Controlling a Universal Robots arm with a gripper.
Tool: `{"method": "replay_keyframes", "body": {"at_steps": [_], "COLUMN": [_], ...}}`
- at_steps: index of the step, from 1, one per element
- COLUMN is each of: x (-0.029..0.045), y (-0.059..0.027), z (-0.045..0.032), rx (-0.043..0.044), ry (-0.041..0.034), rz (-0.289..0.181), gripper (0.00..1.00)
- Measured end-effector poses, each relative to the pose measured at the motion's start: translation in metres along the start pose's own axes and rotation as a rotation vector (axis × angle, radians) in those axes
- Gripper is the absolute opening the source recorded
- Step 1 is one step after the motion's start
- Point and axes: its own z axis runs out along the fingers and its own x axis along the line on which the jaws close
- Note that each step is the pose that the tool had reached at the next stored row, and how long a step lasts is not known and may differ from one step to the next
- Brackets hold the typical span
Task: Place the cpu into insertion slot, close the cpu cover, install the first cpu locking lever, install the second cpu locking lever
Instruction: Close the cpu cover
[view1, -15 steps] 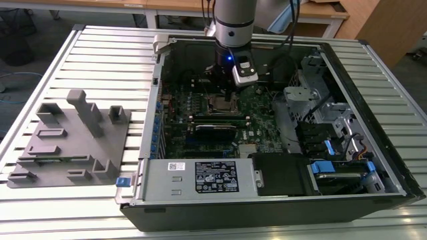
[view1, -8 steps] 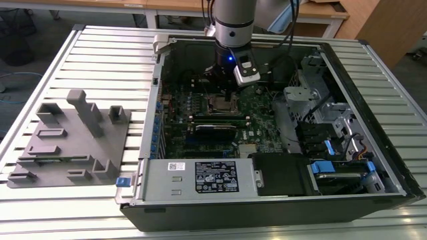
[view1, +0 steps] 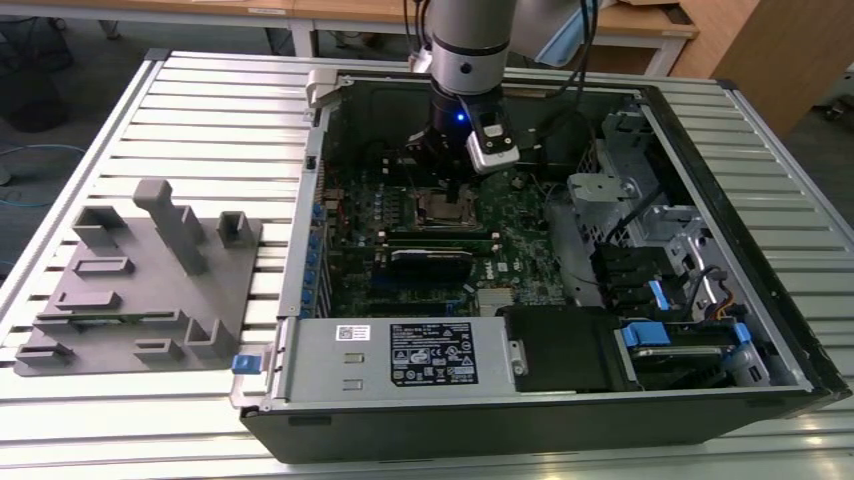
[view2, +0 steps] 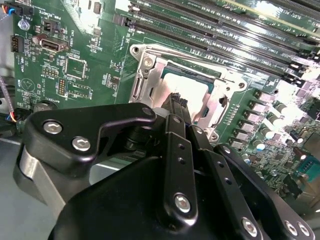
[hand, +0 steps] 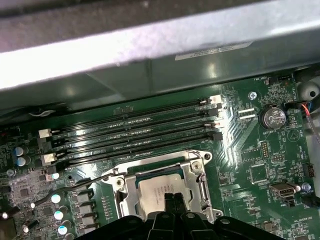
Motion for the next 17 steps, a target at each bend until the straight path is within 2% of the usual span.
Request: {"method": "replay_keyframes", "body": {"at_steps": [17], "x": [0.0008], "y": [-0.0001], "z": [0.0003], "rx": [-0.0007], "ry": [0.0016], "rz": [-0.011], "gripper": [0.11]}}
